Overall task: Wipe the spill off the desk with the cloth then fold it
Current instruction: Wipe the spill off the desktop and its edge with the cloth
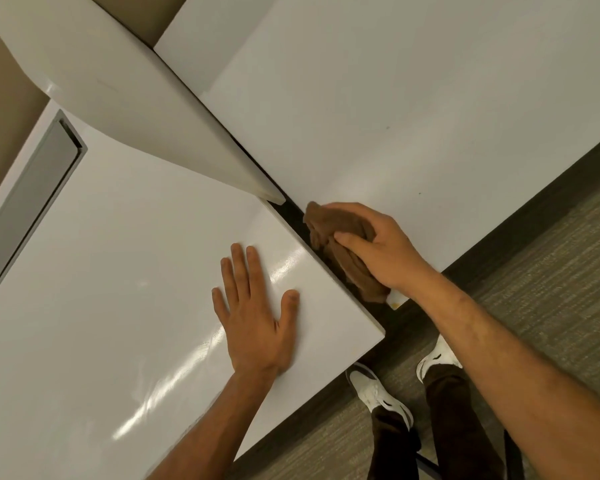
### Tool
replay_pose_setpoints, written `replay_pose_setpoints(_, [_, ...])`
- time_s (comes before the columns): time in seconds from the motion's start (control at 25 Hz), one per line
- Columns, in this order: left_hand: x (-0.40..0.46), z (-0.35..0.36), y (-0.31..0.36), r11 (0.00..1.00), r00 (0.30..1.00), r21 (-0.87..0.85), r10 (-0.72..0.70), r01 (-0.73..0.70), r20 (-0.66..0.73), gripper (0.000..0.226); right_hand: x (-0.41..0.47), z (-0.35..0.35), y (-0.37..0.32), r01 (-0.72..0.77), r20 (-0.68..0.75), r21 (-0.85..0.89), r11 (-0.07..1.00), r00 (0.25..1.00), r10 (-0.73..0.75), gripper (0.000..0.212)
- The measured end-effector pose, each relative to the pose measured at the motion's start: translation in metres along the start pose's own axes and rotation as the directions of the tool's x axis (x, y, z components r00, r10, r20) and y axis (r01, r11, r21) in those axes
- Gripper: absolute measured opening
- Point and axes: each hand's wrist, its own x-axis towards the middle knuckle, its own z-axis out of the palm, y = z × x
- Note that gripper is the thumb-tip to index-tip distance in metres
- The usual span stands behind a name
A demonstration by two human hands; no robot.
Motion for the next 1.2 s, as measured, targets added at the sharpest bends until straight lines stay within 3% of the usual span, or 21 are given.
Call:
replay_pose_setpoints(0.2, [0.000, 0.000, -0.002, 1.000, 1.000, 0.008, 0.005, -0.005, -0.002, 0.084, 0.058, 0.039, -0.030, 0.072, 0.128, -0.033, 0.997, 0.990, -0.068, 0.043])
replay_pose_setpoints(0.4, [0.001, 0.001, -0.001, 1.000, 1.000, 0.011, 0.009, -0.009, -0.002, 0.083, 0.035, 0.036, -0.011, 0.094, 0.186, -0.048, 0.994, 0.979, -0.083, 0.048])
replay_pose_setpoints(0.72, [0.001, 0.002, -0.002, 1.000, 1.000, 0.007, 0.012, -0.012, 0.000, 0.084, -0.036, 0.015, 0.029, 0.070, 0.140, -0.079, 0.994, 0.988, -0.059, 0.047])
replay_pose_setpoints(0.96, [0.000, 0.002, -0.004, 0.999, 0.999, -0.008, 0.035, -0.035, -0.015, 0.081, -0.080, -0.005, 0.060, -0.028, 0.047, -0.165, 0.986, 0.998, 0.036, 0.045])
replay_pose_setpoints(1.08, [0.001, 0.001, -0.003, 1.000, 1.000, -0.007, 0.029, -0.029, -0.006, 0.082, -0.105, -0.009, 0.077, -0.102, 0.078, -0.211, 0.972, 0.990, 0.120, 0.042])
replay_pose_setpoints(1.2, [-0.001, 0.002, -0.005, 0.999, 0.999, -0.011, 0.041, -0.041, -0.012, 0.082, -0.132, -0.014, 0.063, -0.155, -0.005, -0.065, 0.986, 0.988, 0.155, 0.038])
